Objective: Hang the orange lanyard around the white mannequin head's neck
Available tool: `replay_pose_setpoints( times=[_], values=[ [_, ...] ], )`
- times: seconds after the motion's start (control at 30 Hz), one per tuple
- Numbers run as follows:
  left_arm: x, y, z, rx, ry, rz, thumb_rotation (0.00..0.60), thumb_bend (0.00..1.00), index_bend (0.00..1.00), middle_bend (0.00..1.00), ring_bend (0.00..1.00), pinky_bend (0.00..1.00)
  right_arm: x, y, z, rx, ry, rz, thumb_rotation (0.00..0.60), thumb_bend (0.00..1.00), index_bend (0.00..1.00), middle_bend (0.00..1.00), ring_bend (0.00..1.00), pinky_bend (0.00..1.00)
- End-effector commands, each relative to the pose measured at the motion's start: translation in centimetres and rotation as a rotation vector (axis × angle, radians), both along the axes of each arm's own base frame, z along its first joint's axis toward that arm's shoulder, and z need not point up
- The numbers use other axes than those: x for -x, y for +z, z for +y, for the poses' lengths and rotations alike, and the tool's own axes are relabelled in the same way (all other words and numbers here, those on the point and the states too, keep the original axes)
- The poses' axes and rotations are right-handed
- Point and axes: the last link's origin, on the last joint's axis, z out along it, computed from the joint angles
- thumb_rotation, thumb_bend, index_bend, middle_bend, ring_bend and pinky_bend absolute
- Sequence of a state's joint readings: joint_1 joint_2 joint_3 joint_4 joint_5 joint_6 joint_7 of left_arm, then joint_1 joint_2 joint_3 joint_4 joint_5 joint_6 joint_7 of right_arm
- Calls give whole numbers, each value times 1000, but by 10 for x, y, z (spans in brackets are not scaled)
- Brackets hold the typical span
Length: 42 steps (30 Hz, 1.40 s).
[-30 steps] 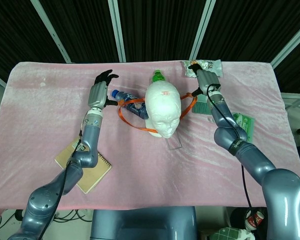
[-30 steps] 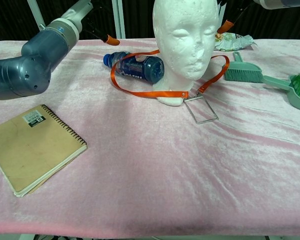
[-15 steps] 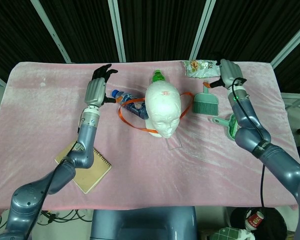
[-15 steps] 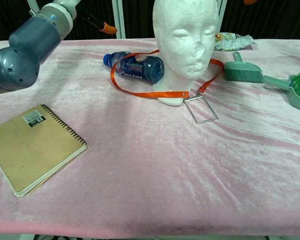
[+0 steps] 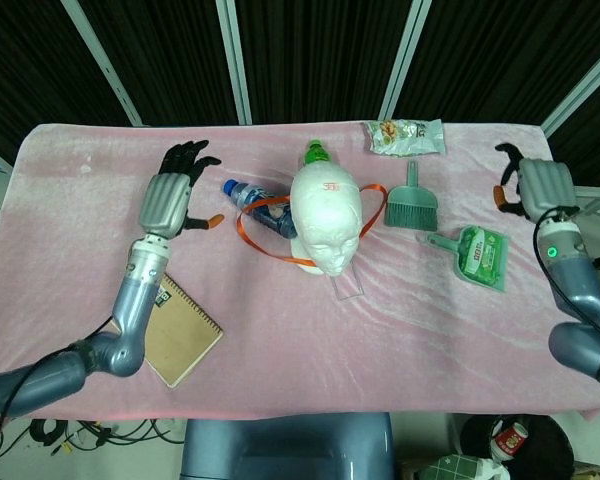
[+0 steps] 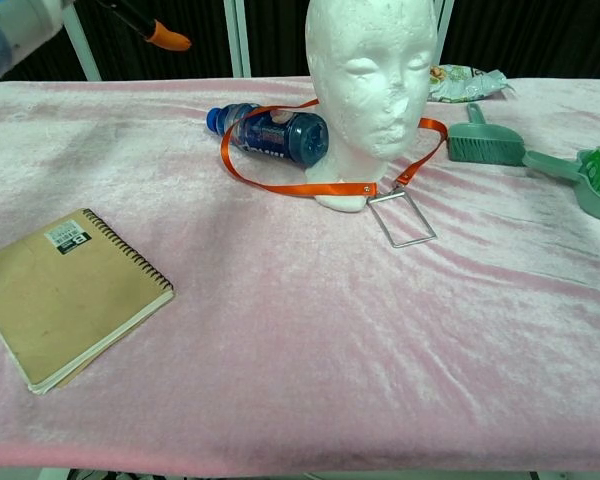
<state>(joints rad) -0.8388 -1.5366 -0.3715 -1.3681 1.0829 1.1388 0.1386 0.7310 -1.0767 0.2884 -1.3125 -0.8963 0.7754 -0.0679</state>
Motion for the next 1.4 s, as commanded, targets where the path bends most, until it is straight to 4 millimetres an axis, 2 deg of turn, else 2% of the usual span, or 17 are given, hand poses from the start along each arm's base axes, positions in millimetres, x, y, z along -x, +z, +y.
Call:
replay_pose_setpoints(
  times=[0.03,0.2,0.37,0.43,0.63,0.83,0.97,1.4],
  values=[
    [49,46,-59,-54,99,147,600,97,248,70,0,0,26,-1,45,-11,-44,120,600,484,228,646,748,746],
    [87,64,-105,-35,175,187,600,98,243,70,0,0,36,-22,88,-39,-77,123,600,510,228,732,831,814],
    [126,77,-140,-25,244,241,600,102,243,70,0,0,38,-49,119,-78,-89,139,600,522,229,799,894,865],
    [143,79,-155,-12,281,255,600,102,242,70,0,0,36,-64,130,-112,-94,122,600,522,234,808,903,870],
    [171,84,-186,-3,309,194,600,102,242,70,0,0,19,-106,155,-249,-103,17,600,521,259,818,912,870],
    [191,86,-204,-34,324,158,600,102,242,70,0,0,-9,-138,158,-314,-32,-37,600,538,260,820,915,870],
    [199,84,-209,-35,339,160,600,105,242,70,0,0,-24,-155,155,-338,-3,-57,600,546,260,823,918,870],
    [201,85,-209,-61,348,141,600,107,242,70,0,0,-69,-202,139,-412,31,-88,600,570,260,826,924,870]
  ],
)
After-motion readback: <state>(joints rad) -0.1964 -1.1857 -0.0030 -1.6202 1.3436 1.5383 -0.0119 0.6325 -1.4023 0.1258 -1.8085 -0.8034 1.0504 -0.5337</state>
